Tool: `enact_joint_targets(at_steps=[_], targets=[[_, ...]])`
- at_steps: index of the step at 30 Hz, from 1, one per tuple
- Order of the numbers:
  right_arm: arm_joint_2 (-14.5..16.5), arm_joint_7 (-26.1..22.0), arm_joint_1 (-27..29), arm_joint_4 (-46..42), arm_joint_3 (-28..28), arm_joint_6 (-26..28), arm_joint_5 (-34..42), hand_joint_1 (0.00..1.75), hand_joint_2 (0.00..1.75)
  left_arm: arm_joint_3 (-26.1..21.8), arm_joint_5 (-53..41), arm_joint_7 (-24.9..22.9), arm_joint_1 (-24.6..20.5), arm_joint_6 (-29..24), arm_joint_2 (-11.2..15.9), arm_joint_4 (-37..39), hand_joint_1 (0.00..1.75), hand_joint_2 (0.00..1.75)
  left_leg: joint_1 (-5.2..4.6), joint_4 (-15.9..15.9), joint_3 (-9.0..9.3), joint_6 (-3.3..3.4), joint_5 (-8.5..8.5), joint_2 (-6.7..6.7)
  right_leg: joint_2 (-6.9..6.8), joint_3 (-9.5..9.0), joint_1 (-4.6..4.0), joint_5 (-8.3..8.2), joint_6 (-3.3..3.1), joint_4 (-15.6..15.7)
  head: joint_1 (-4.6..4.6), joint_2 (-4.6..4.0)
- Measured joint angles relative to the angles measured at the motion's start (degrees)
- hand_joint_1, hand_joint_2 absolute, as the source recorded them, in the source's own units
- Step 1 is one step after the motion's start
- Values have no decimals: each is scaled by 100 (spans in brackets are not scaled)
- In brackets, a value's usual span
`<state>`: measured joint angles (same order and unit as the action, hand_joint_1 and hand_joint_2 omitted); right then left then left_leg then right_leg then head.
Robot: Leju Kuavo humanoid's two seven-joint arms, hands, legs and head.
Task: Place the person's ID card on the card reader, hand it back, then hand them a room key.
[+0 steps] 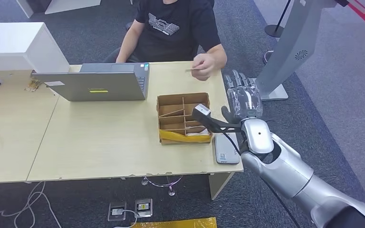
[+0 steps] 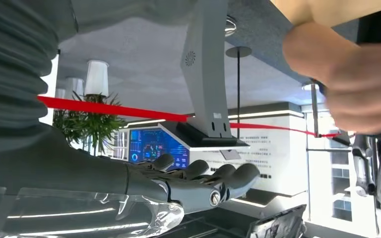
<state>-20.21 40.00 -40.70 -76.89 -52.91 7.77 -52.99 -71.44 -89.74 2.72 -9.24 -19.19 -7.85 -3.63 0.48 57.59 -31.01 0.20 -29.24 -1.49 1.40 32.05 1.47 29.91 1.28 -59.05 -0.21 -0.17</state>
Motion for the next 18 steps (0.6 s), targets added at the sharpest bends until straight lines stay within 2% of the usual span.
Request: enact_joint_targets(at_steps=[4, 12, 18], targets=[[-10, 0, 44, -101, 33, -96, 89, 0, 175, 15, 1, 23, 0, -8, 1, 0, 0, 0, 0, 0, 1, 0, 0, 0, 0, 0, 0, 0, 0, 0, 0, 0], [-47, 0, 185, -499, 62, -749, 419, 0, 175, 57, 3, -18, 37, 3, 7, 0, 0, 0, 0, -1, -1, 0, 0, 0, 0, -1, 0, 0, 0, 0, 1, 0], [-9, -23, 265, -621, -8, -658, 723, 0, 175, 55, 11, 2, 61, -85, 5, 0, 0, 0, 0, -1, -2, 0, 0, 0, -1, -3, 0, 0, 0, -1, 1, 0]])
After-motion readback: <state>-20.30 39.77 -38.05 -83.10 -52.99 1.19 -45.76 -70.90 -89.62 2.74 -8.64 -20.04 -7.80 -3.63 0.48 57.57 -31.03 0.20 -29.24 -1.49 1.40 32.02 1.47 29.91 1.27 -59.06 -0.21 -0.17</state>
